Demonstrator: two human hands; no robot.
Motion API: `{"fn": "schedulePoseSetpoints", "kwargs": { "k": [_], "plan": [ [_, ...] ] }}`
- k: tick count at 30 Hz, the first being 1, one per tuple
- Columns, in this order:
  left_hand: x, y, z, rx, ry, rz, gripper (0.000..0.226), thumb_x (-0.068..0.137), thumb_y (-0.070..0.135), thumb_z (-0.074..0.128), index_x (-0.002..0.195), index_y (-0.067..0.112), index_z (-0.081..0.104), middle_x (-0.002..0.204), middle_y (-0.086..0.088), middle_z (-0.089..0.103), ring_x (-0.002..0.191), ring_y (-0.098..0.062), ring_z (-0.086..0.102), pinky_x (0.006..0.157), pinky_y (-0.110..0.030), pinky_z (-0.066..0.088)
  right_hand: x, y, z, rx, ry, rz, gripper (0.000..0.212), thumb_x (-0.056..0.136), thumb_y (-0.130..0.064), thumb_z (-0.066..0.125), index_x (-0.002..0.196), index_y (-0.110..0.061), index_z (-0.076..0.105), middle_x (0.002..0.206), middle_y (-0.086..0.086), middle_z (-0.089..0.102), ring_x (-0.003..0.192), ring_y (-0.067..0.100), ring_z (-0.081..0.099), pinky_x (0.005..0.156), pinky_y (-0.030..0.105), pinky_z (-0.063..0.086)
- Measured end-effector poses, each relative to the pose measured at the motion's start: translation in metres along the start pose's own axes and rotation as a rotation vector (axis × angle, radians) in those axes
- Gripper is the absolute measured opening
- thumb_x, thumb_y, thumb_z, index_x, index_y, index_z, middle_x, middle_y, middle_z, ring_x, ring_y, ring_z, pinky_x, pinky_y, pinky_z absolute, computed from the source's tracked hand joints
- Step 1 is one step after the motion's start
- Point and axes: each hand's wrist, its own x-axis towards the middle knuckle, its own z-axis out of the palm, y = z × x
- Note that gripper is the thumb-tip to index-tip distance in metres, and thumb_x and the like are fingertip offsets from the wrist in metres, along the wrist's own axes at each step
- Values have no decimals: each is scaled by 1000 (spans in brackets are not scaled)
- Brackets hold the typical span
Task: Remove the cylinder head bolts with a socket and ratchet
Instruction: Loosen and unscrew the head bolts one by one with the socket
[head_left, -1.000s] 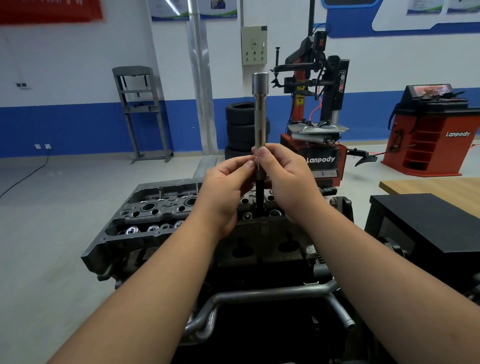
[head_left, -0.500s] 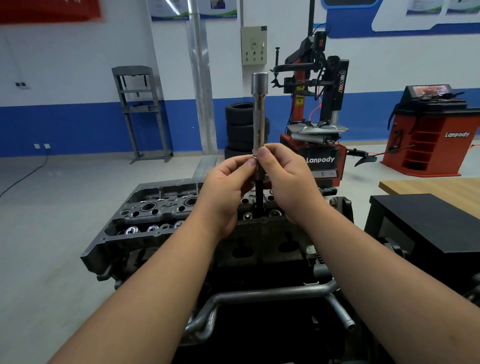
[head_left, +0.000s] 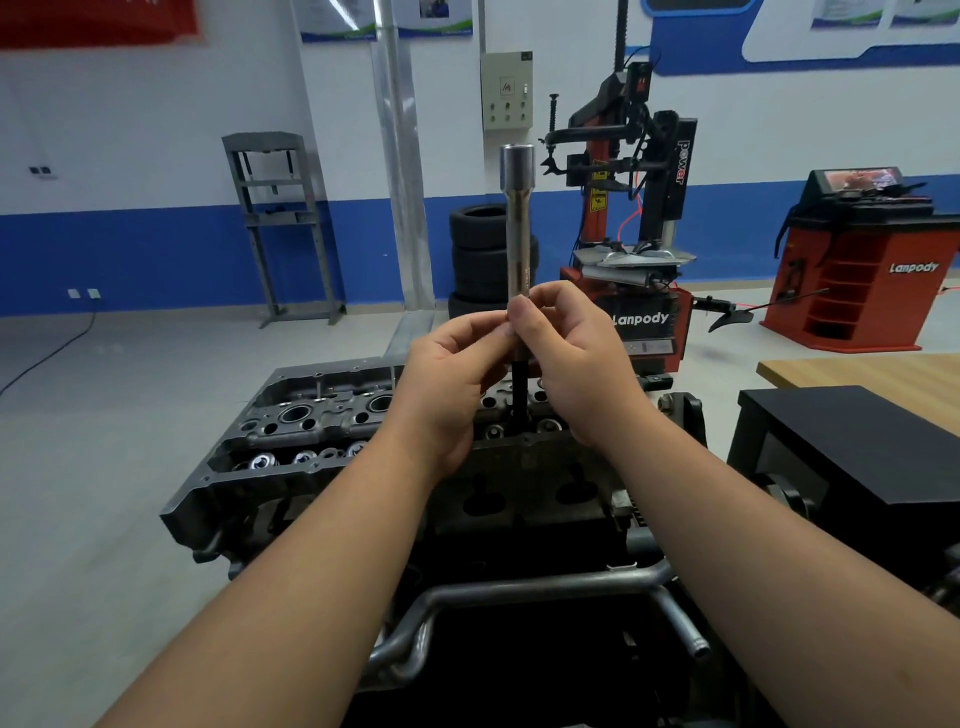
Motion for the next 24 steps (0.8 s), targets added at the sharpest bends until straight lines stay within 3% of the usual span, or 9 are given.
{"fn": "schedulePoseSetpoints", "kwargs": {
  "k": [3,7,11,15,18,20,24],
  "plan": [
    [3,-1,0,7,16,-38,23,105,16,54,106,23,76,106,-2,79,103,-16,74,86,-28,56,1,1,0,-36,24,20,16,102,-36,52,100,-27,65,91,-6,70,90,11,67,81,35,57],
    [4,0,0,-21,45,-68,18,104,17,56,103,18,74,95,0,80,89,-11,75,76,-24,57,1,0,0,-42,-4,28,24,105,-35,45,102,-29,68,92,-9,71,91,4,66,78,21,54],
    [2,-1,-1,-16,45,-55,14,100,23,61,101,17,73,93,1,79,87,-10,74,76,-25,55,0,-1,1,-17,-27,1,25,106,-37,41,104,-35,66,99,-6,72,97,3,66,80,15,53],
    [1,0,1,3,34,-40,21,86,32,69,102,18,72,93,4,78,84,-7,73,77,-25,53,1,0,2,7,-39,2,25,104,-35,47,116,-19,61,94,-1,71,94,12,67,82,26,56],
    [1,-1,0,30,18,-27,32,81,37,70,108,21,72,101,3,79,91,-8,74,76,-22,54,1,1,1,-20,-63,7,19,100,-38,57,110,-22,56,88,-6,72,87,7,70,75,20,56],
    [2,-1,0,37,6,-30,25,89,33,67,111,23,73,104,3,79,94,-8,74,74,-20,56,1,1,0,-24,-35,-1,15,100,-38,57,104,-23,59,88,-4,71,86,10,69,77,28,58],
    [4,-1,-1,22,-26,-67,23,104,24,55,118,18,72,113,-4,77,110,-18,72,97,-35,55,2,2,-1,-33,-20,19,19,103,-37,52,105,-25,66,94,-6,71,90,10,68,82,34,59]
  ]
}}
